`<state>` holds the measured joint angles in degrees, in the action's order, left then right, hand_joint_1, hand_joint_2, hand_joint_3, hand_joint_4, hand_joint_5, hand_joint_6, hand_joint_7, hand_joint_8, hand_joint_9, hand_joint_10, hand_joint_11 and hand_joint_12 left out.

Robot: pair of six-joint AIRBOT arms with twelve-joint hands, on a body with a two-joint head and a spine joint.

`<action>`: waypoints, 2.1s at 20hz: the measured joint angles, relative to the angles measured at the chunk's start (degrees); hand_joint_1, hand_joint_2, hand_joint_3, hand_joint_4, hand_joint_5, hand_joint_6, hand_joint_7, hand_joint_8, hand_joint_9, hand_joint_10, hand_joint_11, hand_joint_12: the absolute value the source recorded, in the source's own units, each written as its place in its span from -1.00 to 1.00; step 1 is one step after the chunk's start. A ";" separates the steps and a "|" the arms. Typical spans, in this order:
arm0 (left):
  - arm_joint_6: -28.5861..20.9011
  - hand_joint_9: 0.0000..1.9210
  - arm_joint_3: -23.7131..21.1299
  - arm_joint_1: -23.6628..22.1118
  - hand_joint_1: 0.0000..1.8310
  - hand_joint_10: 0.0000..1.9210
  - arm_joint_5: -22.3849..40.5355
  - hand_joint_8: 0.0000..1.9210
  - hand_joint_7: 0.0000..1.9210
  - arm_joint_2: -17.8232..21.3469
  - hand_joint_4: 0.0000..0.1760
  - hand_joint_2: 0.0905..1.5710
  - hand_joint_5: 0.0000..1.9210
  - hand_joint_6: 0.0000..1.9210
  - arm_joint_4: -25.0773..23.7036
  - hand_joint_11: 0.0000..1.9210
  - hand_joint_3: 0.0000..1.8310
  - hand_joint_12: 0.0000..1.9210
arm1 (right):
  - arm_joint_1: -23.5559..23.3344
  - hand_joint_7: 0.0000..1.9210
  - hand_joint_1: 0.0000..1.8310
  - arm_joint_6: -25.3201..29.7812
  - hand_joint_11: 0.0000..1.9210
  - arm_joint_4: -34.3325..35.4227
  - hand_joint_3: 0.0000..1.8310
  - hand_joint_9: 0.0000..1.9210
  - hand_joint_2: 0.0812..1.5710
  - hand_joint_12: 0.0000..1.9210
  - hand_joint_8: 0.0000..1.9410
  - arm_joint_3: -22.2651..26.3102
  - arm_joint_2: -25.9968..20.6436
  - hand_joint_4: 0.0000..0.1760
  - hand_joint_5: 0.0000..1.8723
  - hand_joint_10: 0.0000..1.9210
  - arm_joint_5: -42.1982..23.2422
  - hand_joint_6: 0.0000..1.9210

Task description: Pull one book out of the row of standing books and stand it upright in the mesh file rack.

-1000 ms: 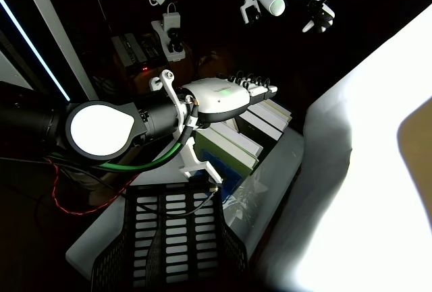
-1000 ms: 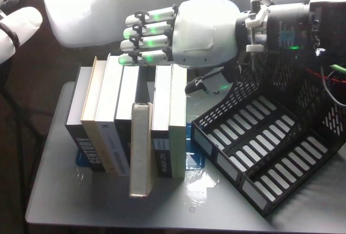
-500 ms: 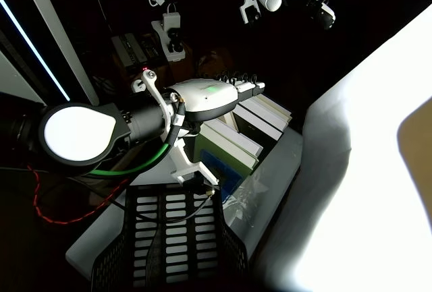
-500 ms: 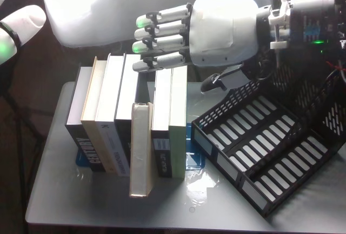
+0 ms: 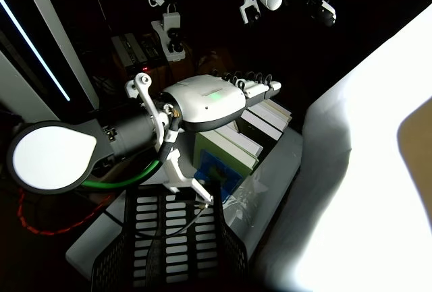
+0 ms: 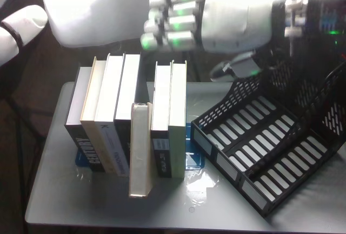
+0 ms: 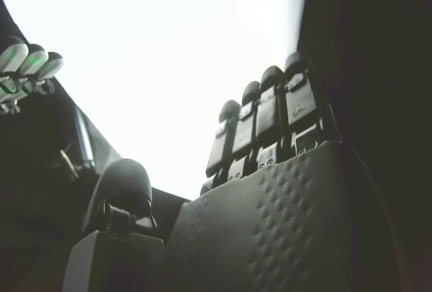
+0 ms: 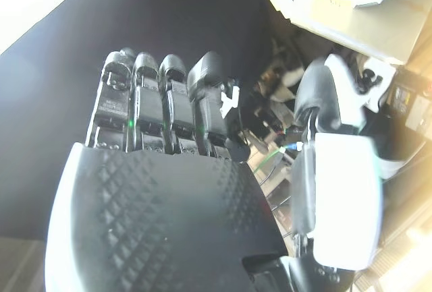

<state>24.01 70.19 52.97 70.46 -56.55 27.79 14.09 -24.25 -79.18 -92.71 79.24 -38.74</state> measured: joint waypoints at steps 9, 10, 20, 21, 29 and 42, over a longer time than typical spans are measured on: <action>0.02 -1.00 0.00 -0.07 -1.00 -1.00 -1.18 -1.00 -1.00 0.00 -0.25 0.71 -1.00 -1.00 0.13 -1.00 -1.00 -1.00 | -7.04 -1.00 -0.15 0.07 -1.00 -30.05 -1.00 -1.00 0.32 -0.84 -1.00 9.38 -1.64 -0.70 -1.00 -1.00 7.34 -1.00; 0.02 -1.00 0.00 -0.07 -1.00 -1.00 -1.25 -1.00 -1.00 0.00 -0.25 0.71 -1.00 -1.00 0.15 -1.00 -1.00 -1.00 | -7.04 -1.00 -0.15 0.07 -1.00 -30.51 -1.00 -1.00 0.32 -0.84 -1.00 9.68 -1.40 -0.70 -1.00 -1.00 7.34 -1.00; 0.00 -1.00 -0.07 0.17 -0.99 -1.00 -1.40 -1.00 -1.00 0.00 -0.99 0.73 -0.96 -0.99 0.72 -0.99 -0.99 -0.99 | -7.04 -1.00 -0.22 0.09 -1.00 -16.96 -1.00 -1.00 0.37 -0.89 -1.00 9.68 -4.63 -0.55 -1.00 -1.00 14.03 -1.00; 0.00 -1.00 -0.24 0.17 -0.99 -1.00 -1.38 -1.00 -1.00 0.04 -0.94 0.73 -0.96 -0.99 0.76 -0.99 -0.99 -1.00 | -7.04 -1.00 -0.18 0.02 -1.00 -11.52 -1.00 -1.00 0.36 -0.98 -1.00 8.94 -5.33 -0.45 -1.00 -1.00 15.10 -1.00; 0.02 -1.00 -0.28 0.15 -1.00 -1.00 -1.46 -1.00 -1.00 0.07 -0.89 0.67 -0.98 -1.00 0.28 -1.00 -1.00 -1.00 | -6.62 -1.00 -0.26 0.02 -0.98 15.65 -1.00 -1.00 0.35 -0.99 -1.00 7.82 -7.26 -0.80 -1.00 -1.00 16.81 -1.00; 0.02 -1.00 -0.39 -0.07 -1.00 -1.00 -2.08 -1.00 -1.00 0.37 -0.76 0.72 -0.99 -1.00 -0.33 -1.00 -1.00 -1.00 | -4.04 -1.00 -0.27 -0.13 -1.00 36.46 -1.00 -1.00 0.42 -1.00 -1.00 3.06 -9.29 -1.00 -1.00 -1.00 8.24 -1.00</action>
<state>24.03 69.80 52.90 68.38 -56.18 27.46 10.04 -24.38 -42.72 -89.65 69.95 -30.50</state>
